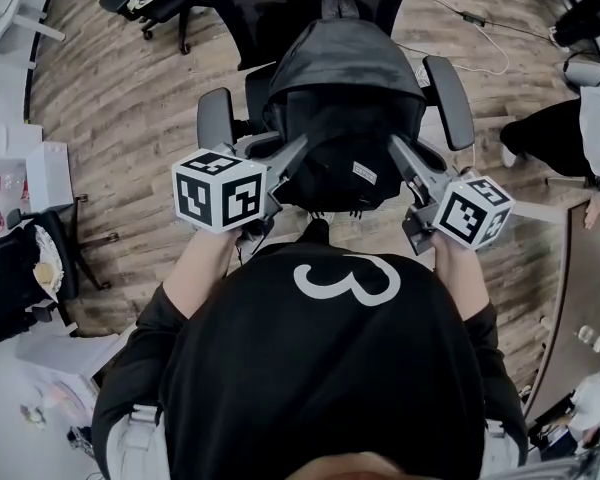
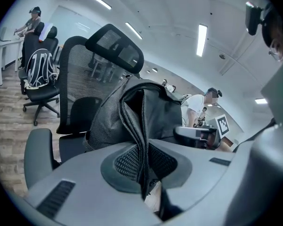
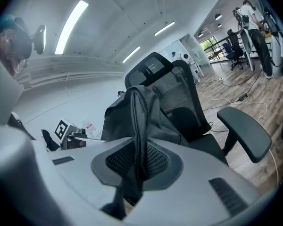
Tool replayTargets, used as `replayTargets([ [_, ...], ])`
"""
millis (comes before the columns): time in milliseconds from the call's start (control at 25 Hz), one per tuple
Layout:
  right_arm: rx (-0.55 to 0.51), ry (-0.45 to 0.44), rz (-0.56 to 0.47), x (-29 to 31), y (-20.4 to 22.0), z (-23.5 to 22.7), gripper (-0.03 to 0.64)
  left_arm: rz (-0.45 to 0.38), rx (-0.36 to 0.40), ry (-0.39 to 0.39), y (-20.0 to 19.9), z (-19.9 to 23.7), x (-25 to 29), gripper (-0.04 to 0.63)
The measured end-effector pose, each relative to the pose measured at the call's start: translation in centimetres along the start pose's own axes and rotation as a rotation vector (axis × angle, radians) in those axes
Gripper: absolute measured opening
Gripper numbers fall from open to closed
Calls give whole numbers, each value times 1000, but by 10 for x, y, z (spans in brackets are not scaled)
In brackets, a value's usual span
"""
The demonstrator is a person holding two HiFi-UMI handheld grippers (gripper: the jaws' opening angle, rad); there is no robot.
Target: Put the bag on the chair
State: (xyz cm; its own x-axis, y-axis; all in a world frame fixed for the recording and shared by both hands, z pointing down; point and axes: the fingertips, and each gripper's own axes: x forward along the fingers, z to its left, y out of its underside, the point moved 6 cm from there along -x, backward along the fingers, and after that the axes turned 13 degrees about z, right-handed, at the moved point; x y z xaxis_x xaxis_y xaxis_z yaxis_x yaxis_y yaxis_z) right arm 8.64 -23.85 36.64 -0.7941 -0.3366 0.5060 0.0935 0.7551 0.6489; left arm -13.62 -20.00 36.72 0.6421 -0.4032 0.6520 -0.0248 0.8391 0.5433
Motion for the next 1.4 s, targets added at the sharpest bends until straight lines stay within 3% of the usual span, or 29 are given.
replayTargets([
  [920, 4, 24, 26, 89, -76, -62, 56, 7, -31, -32, -83, 88, 43, 46],
  [1400, 21, 44, 56, 115, -76, -89, 55, 12, -67, -45, -88, 111, 67, 46],
])
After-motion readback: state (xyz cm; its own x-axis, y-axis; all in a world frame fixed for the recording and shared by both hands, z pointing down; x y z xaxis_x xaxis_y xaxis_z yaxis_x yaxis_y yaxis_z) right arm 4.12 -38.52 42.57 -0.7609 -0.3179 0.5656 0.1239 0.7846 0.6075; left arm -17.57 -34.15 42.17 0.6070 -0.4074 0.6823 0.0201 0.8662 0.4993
